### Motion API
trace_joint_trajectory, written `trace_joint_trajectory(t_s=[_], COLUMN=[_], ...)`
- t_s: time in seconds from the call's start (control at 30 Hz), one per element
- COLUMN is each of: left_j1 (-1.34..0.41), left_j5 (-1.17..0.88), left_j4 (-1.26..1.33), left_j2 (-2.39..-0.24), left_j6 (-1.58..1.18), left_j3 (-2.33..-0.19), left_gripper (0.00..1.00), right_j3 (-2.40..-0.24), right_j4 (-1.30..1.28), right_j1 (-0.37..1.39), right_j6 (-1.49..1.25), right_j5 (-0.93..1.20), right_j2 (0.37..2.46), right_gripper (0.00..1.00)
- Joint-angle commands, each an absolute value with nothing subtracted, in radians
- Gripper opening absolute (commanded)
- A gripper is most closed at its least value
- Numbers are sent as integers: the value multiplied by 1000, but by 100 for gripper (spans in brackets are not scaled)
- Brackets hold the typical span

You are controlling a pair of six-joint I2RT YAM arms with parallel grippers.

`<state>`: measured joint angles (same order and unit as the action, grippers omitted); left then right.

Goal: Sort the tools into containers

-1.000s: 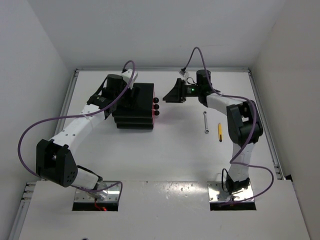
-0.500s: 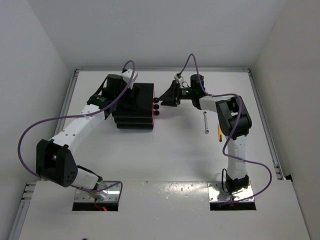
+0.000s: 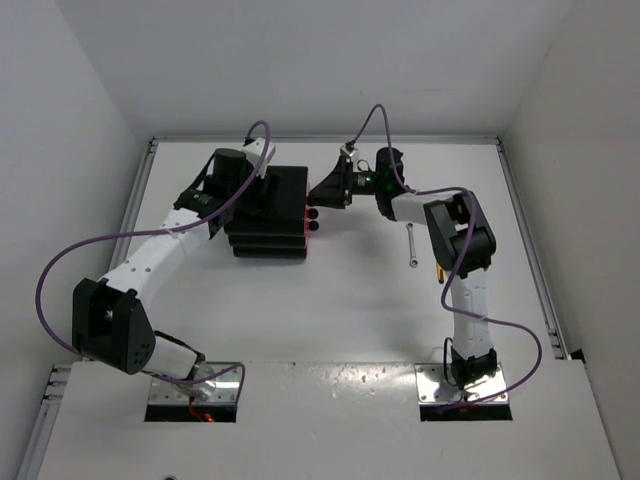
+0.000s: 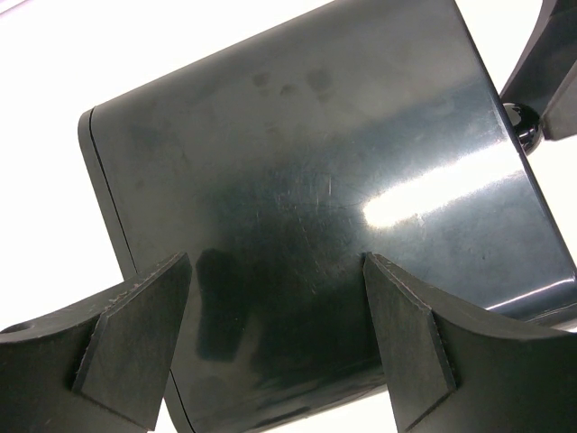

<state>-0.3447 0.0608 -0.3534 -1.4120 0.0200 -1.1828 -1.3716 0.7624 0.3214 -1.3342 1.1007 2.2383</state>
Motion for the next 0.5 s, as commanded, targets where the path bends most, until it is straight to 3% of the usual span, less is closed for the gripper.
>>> trace_joint_trajectory(t_s=[0.0, 0.1, 0.33, 0.47], left_j1=[-345, -345, -345, -345], left_j5=[69, 69, 69, 69], left_j4=[-376, -376, -376, -376], left_j2=[-1427, -1427, -1427, -1427], left_j6=[21, 21, 21, 21], left_j3=[-1181, -1181, -1172, -1172], left_gripper=[84, 84, 84, 84], right_j3=[-1411, -1411, -1376, -1333], right_j4=[828, 828, 816, 816], right_j1=[341, 341, 341, 321], right_j6=[-1353, -1353, -1333, -1321], right_j5=[1118, 1118, 1118, 1127], right_j2=[2235, 2235, 2224, 2201], right_gripper=[57, 54, 22, 16])
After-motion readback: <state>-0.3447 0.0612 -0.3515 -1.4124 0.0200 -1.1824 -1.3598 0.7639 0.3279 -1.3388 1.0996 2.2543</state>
